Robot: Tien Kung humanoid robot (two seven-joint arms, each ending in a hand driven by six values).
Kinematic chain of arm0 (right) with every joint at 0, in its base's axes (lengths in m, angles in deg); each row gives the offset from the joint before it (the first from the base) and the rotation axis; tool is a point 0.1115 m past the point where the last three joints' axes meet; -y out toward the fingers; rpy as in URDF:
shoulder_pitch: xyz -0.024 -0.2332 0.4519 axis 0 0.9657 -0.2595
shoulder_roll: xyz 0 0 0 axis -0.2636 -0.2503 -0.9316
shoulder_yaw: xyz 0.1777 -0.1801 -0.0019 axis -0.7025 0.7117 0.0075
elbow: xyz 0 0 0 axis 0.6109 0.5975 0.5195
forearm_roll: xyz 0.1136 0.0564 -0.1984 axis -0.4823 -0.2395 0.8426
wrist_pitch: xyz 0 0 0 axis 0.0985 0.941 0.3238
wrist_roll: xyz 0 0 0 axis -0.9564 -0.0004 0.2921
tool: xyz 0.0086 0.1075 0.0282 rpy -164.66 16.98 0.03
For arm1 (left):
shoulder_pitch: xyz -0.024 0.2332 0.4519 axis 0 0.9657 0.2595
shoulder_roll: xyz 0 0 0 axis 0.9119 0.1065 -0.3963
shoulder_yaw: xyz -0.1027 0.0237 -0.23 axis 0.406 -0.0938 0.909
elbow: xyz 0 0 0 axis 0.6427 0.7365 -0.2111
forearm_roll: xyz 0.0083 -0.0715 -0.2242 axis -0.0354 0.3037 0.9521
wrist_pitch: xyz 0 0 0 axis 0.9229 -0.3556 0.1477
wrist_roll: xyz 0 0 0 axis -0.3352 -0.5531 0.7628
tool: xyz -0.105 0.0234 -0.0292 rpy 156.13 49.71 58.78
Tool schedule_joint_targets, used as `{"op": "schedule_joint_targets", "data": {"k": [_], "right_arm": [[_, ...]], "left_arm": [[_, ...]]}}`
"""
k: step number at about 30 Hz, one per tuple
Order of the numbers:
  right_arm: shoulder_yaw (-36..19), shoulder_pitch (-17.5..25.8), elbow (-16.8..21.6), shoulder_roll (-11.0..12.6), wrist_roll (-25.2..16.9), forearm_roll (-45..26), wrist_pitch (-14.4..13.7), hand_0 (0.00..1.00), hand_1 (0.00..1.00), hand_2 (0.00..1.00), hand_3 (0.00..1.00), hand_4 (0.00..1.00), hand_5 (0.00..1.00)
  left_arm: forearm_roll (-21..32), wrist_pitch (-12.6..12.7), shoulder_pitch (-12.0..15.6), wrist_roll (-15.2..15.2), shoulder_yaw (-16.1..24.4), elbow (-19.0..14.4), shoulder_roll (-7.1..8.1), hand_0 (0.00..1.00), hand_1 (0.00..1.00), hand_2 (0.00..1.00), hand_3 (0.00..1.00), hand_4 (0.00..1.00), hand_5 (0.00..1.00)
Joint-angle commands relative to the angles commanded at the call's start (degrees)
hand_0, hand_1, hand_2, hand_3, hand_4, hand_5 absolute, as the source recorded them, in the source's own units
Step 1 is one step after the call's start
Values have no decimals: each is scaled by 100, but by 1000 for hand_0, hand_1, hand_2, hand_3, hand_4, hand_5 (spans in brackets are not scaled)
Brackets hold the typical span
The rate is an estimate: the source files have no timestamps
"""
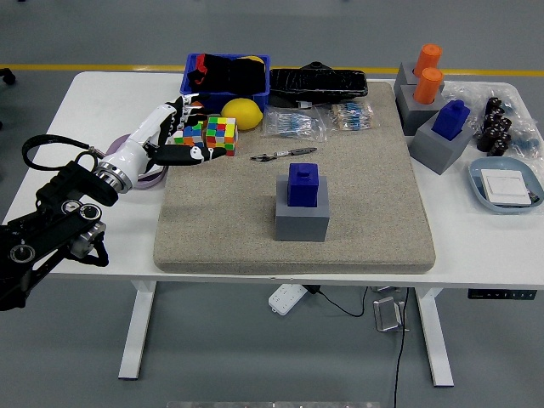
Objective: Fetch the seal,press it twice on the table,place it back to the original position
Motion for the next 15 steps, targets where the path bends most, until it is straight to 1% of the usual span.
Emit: {"op": "schedule_joint_targets", "data": {"k": [3,4,5,7,9,11,13,15], "right_arm": [[17,-3,-2,6,0,4,3,914,796,795,790,937,632],[25,-6,0,9,0,5,3,912,795,794,790,938,631],[35,-11,6,13,-1,2,4,912,795,794,790,938,631],[44,-16,12,15,-2,3,3,912,795,794,790,938,631],[65,-21,17,16,-3,-4,5,912,795,794,790,938,631],[75,-21,19,17,-4,-6,5,912,794,794,790,939,631],[94,-19,22,17,-4,-14,6,912,794,794,790,939,631],[111,-21,22,17,-3,-17,9,912,794,794,790,939,631]], "left_arm": [[0,-81,-2,-67,-74,11,-81,866,851,790,920,996,113],[3,-114,-3,-90,-105,19,-117,875,864,819,933,998,106],[13,-149,-4,-110,-153,34,-177,875,864,819,933,998,106],[27,-176,-2,-121,-205,47,-248,875,864,819,933,998,106],[51,-168,-1,-108,-272,74,-351,875,864,819,933,998,106],[68,-149,-4,-97,-309,100,-409,876,866,828,934,998,101],[102,-88,-36,-94,-420,194,-556,876,866,828,934,998,101],[127,-68,-51,-83,-468,251,-636,876,866,828,934,998,101]]}}
